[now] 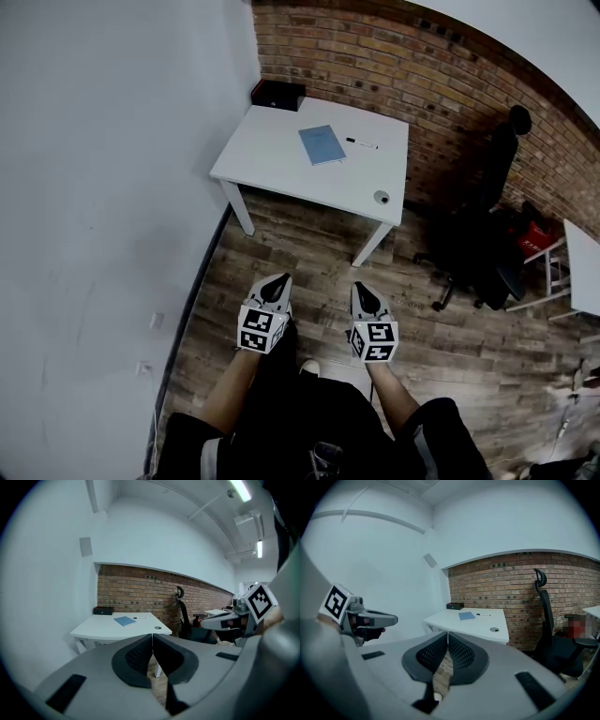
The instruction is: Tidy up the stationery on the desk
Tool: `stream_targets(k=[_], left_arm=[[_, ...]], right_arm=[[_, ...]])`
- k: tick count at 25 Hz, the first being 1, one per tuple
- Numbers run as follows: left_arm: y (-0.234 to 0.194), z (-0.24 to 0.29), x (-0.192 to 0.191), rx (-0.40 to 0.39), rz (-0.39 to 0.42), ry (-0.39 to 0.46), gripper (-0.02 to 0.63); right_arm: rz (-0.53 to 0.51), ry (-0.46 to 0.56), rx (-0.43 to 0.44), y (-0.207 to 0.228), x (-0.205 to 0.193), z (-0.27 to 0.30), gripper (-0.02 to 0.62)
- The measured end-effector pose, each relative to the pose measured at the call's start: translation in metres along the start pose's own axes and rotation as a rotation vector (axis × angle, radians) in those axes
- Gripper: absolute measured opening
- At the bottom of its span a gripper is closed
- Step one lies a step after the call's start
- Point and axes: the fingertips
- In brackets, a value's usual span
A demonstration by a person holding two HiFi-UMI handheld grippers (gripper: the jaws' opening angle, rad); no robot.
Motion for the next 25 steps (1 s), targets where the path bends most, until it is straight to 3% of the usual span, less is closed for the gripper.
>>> stream_targets(k=[25], left_arm=[[-0.182,0.21,0.098,-0.125,0.003,-0.029,0.015]], right_arm=[[0.023,-0.042,-0.105,0.048,0.087,0.261,0.023]])
Point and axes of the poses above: the fingertips, and each gripper's own axes: z forward along the fingers, y to its right, x out of its top, and after that the axes turned 9 degrees about -z, right-handed
